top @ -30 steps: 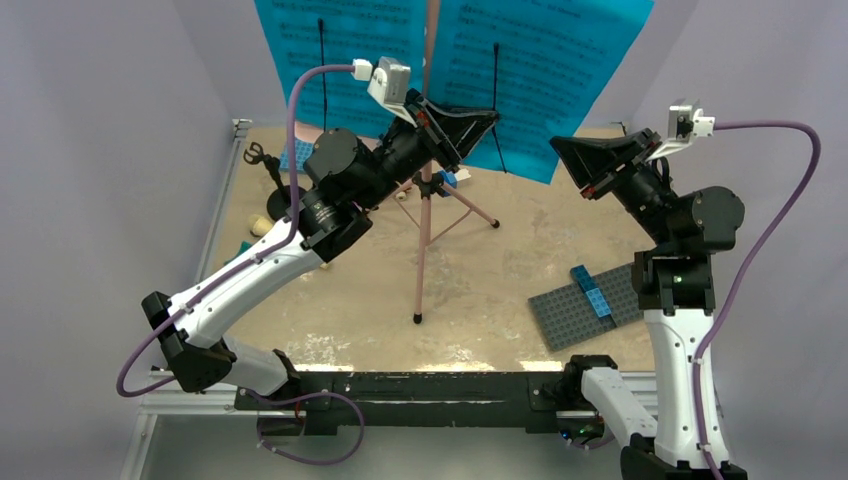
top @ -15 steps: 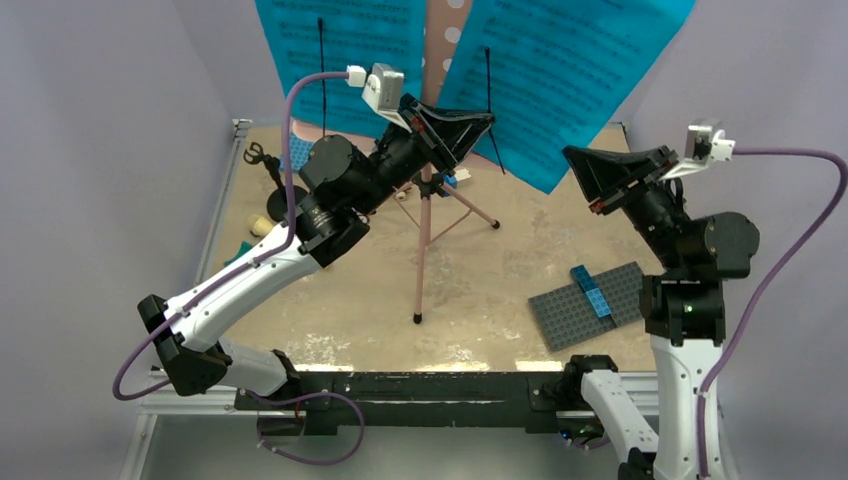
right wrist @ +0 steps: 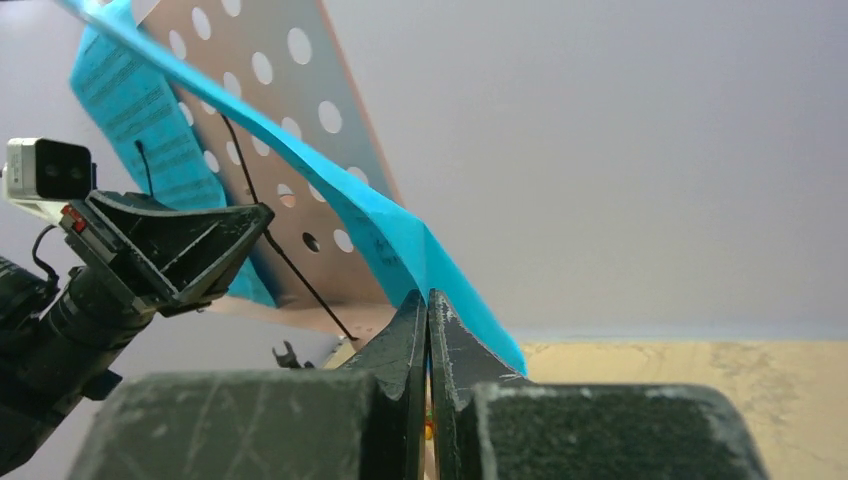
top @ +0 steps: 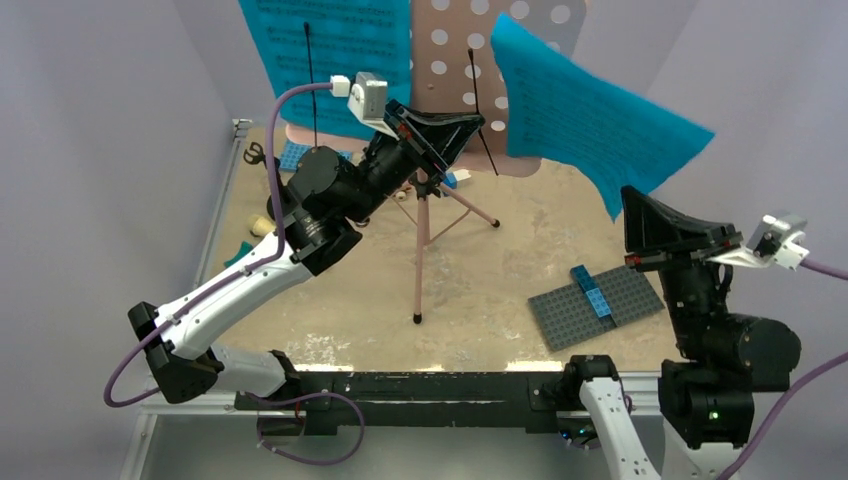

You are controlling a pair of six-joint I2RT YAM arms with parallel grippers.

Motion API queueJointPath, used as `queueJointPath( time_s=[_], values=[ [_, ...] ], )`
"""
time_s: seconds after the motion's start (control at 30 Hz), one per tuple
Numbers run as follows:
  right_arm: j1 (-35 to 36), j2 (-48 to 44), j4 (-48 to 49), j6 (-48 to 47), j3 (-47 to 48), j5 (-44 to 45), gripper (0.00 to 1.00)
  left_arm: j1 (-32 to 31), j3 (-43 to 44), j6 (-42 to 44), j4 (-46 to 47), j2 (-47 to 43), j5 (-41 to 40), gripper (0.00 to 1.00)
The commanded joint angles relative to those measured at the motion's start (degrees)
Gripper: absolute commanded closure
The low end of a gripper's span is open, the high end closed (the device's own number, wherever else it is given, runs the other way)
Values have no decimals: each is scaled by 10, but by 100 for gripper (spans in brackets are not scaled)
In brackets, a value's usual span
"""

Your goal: Pack up the instrument practice props

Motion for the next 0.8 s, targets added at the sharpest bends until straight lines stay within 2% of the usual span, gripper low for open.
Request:
queueJointPath(
  time_s=[0.0, 0.3, 0.5, 0.57, 0.77],
  values=[
    [18, -37, -66, -24, -2, 114, 100, -1, -9, 17, 30, -17, -22, 100],
    [36, -96, -124, -40, -17, 249, 100, -1, 4, 33, 37, 14, -35, 100],
    [44, -102, -138, -50, -45, 286, 100, -1, 0, 37, 47, 22, -32, 99],
    [46, -105, -140, -53, -57, 292, 100, -1, -10, 36, 52, 14, -30, 88],
    [47, -123, -149, -53, -91, 305, 100, -1, -37, 28, 51, -16, -18, 45]
  ],
)
